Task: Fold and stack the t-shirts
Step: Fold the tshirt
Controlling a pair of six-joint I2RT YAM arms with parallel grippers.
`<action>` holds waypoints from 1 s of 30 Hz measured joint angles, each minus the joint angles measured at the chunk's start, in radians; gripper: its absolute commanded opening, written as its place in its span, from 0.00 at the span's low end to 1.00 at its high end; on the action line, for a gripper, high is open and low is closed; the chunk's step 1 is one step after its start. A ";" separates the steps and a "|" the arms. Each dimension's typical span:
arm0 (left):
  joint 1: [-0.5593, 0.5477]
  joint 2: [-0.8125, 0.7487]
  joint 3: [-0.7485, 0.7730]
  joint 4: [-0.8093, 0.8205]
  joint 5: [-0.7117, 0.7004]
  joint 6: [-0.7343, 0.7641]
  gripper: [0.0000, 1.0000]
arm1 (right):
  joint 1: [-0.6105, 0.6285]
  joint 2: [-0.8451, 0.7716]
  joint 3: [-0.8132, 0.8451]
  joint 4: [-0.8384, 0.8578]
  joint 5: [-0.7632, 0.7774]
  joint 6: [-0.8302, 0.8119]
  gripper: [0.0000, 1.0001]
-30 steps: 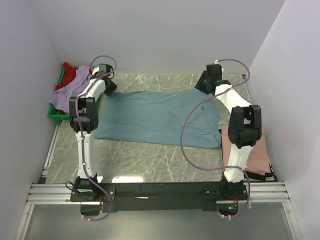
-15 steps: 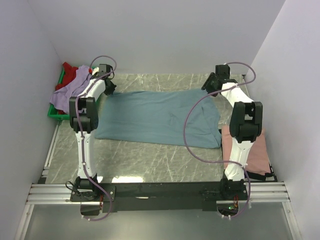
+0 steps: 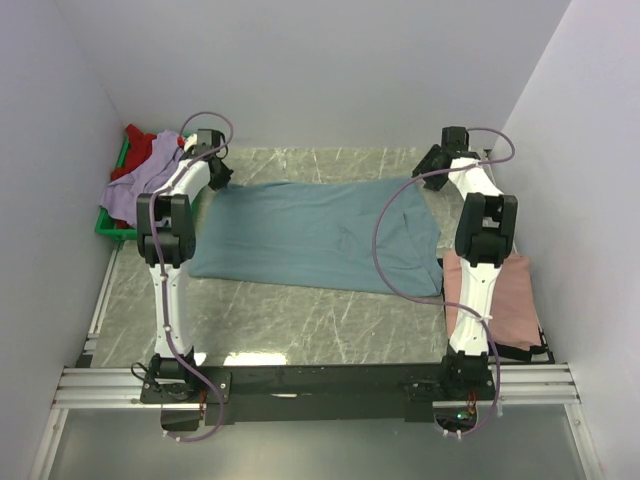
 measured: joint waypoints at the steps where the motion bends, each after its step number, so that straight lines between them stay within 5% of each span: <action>1: 0.000 -0.002 0.000 0.002 0.002 0.000 0.00 | 0.000 0.020 0.018 -0.005 -0.008 0.010 0.56; 9: 0.000 -0.032 -0.021 0.023 0.018 0.000 0.00 | 0.000 0.092 0.074 0.016 -0.090 0.097 0.52; 21: 0.000 -0.039 -0.026 0.031 0.027 0.000 0.00 | -0.002 0.090 0.002 0.104 -0.159 0.158 0.00; 30: 0.015 -0.089 -0.057 0.057 0.043 -0.002 0.00 | -0.037 -0.064 -0.228 0.248 -0.192 0.158 0.00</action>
